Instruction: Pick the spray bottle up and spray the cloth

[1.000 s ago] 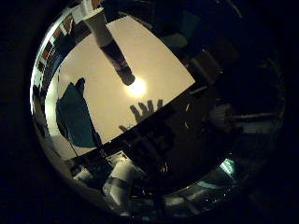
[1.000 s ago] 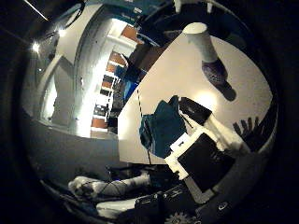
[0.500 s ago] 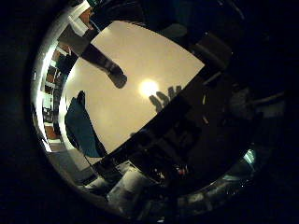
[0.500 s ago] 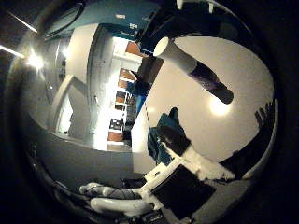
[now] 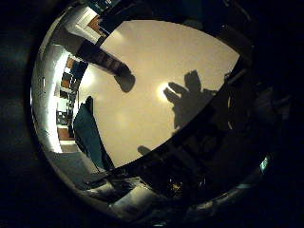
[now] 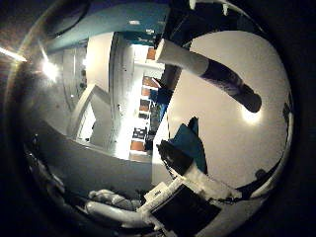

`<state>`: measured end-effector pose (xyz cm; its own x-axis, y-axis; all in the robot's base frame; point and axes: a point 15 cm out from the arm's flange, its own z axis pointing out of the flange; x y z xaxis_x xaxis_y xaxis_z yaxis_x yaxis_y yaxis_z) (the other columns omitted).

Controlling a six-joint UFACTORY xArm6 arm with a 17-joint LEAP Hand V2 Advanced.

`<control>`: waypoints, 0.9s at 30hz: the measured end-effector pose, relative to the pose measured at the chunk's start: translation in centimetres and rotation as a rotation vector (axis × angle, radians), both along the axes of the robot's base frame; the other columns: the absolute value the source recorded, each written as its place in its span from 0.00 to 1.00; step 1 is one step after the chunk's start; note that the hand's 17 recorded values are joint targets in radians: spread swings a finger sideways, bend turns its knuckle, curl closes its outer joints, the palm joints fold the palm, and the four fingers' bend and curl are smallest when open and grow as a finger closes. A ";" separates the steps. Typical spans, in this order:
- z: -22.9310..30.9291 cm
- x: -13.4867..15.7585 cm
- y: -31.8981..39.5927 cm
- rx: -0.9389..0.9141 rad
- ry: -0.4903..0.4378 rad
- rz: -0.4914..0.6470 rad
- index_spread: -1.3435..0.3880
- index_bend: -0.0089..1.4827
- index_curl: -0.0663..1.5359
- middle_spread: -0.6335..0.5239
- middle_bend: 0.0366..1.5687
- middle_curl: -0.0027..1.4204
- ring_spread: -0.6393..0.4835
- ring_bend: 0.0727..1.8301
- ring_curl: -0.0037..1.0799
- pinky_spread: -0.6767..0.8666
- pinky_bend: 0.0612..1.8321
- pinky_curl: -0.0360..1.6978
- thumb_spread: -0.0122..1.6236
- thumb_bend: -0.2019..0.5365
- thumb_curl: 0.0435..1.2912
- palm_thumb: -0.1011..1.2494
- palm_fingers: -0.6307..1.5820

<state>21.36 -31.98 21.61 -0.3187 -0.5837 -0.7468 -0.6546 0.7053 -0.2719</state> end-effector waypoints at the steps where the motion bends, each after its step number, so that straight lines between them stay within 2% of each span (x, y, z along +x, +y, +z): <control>1: -0.2 0.2 -0.1 0.003 -0.013 -0.002 0.67 0.11 0.21 0.67 0.18 0.25 0.77 0.17 0.23 0.67 0.21 0.18 0.61 0.24 0.21 0.47 0.36; 14: -1.3 3.7 -0.8 0.030 -0.093 -0.002 0.70 0.11 0.21 0.69 0.19 0.25 0.79 0.16 0.23 0.66 0.18 0.18 0.62 0.24 0.21 0.50 0.36; 27: -1.5 7.7 -0.2 0.001 -0.101 0.038 0.70 0.10 0.21 0.66 0.20 0.25 0.76 0.20 0.24 0.65 0.17 0.19 0.62 0.24 0.22 0.50 0.39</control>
<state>29.05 -32.20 20.13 -0.2197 -0.5929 -0.7748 -0.6502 0.6810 -0.3368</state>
